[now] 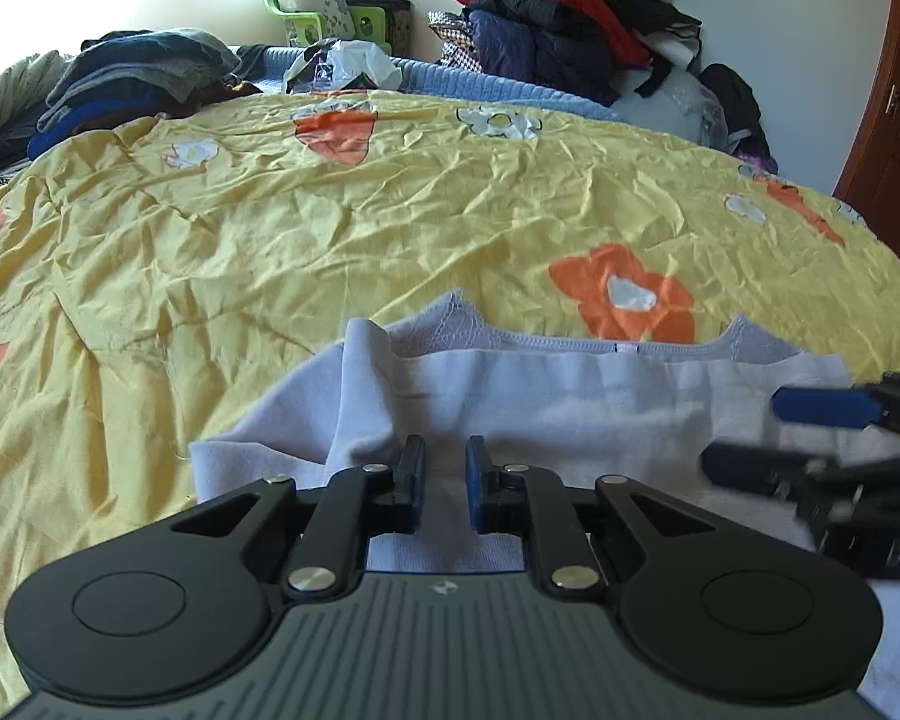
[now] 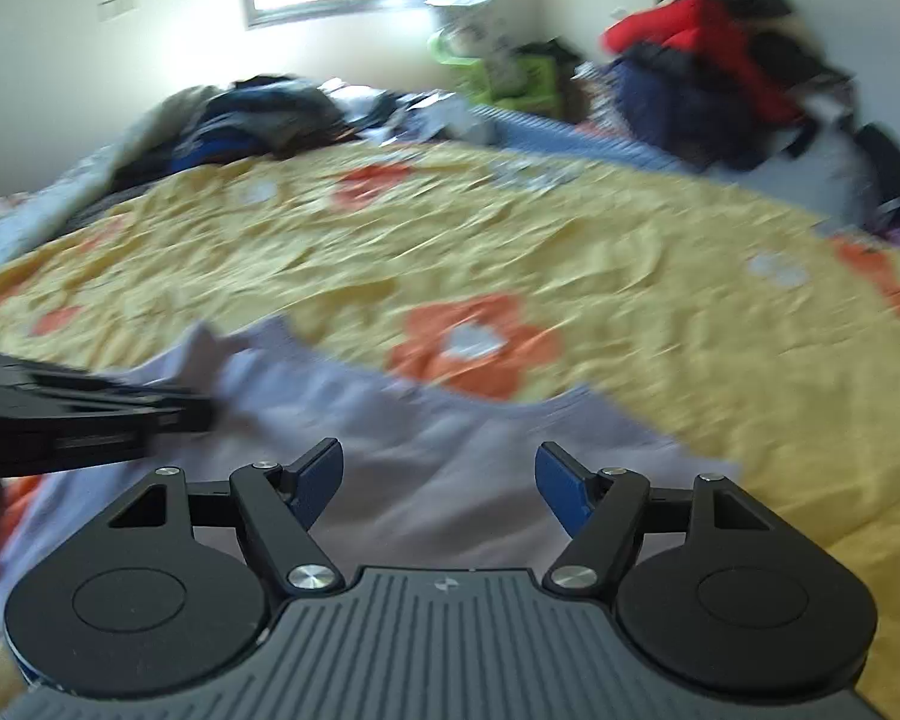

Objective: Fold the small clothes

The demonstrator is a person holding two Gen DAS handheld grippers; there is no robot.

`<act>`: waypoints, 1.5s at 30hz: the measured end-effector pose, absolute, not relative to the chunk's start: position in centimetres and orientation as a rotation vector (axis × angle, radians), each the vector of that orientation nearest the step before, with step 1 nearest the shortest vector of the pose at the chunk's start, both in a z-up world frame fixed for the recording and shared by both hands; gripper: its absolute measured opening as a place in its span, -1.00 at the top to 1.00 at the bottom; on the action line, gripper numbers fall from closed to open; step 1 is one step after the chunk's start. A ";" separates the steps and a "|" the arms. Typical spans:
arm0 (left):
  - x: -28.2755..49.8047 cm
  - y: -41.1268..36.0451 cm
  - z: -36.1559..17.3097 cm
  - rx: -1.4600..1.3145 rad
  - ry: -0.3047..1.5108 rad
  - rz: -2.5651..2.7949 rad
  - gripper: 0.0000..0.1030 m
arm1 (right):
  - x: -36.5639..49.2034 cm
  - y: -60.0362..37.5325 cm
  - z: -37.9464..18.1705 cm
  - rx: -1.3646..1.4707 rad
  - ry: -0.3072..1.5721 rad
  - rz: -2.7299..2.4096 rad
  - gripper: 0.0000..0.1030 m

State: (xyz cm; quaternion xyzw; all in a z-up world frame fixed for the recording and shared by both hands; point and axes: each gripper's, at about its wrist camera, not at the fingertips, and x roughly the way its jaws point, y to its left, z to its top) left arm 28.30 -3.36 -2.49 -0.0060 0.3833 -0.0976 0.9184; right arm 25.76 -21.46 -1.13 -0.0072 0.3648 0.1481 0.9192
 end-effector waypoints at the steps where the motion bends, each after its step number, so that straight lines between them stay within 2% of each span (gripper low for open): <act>1: 28.3 -3.5 -2.6 -0.009 0.783 -0.196 0.69 | 26.1 -21.1 -1.6 -0.025 0.771 0.306 -0.44; 4: 27.9 -4.0 -2.7 0.009 0.766 -0.207 0.48 | 27.1 -20.9 -2.8 -0.046 0.766 0.244 -0.54; 9: 26.8 -5.1 -3.0 0.066 0.724 -0.266 -0.26 | 26.1 -21.7 -1.7 0.010 0.719 0.170 -0.56; 15: 26.1 -6.0 -3.4 0.113 0.688 -0.241 -0.31 | 22.9 -21.8 -1.2 0.020 0.699 0.221 -0.66; 22: 25.6 -6.1 -3.3 0.131 0.674 -0.229 -0.36 | 22.1 -23.3 -2.4 0.074 0.702 0.163 -0.68; 30: 23.8 -6.4 -3.6 0.179 0.633 -0.197 -0.54 | 21.2 -22.8 -3.9 0.016 0.668 0.173 -0.98; 41: 21.3 -5.9 -4.5 0.200 0.559 -0.176 -0.65 | 20.6 -22.3 -4.1 -0.014 0.648 0.168 -0.99; 43: 20.9 -5.8 -4.5 0.203 0.551 -0.158 -0.74 | 20.4 -22.2 -4.2 -0.012 0.643 0.166 -0.99; 45: 20.9 -5.7 -4.5 0.196 0.557 -0.125 -0.98 | 20.2 -22.4 -4.2 -0.003 0.637 0.166 -0.99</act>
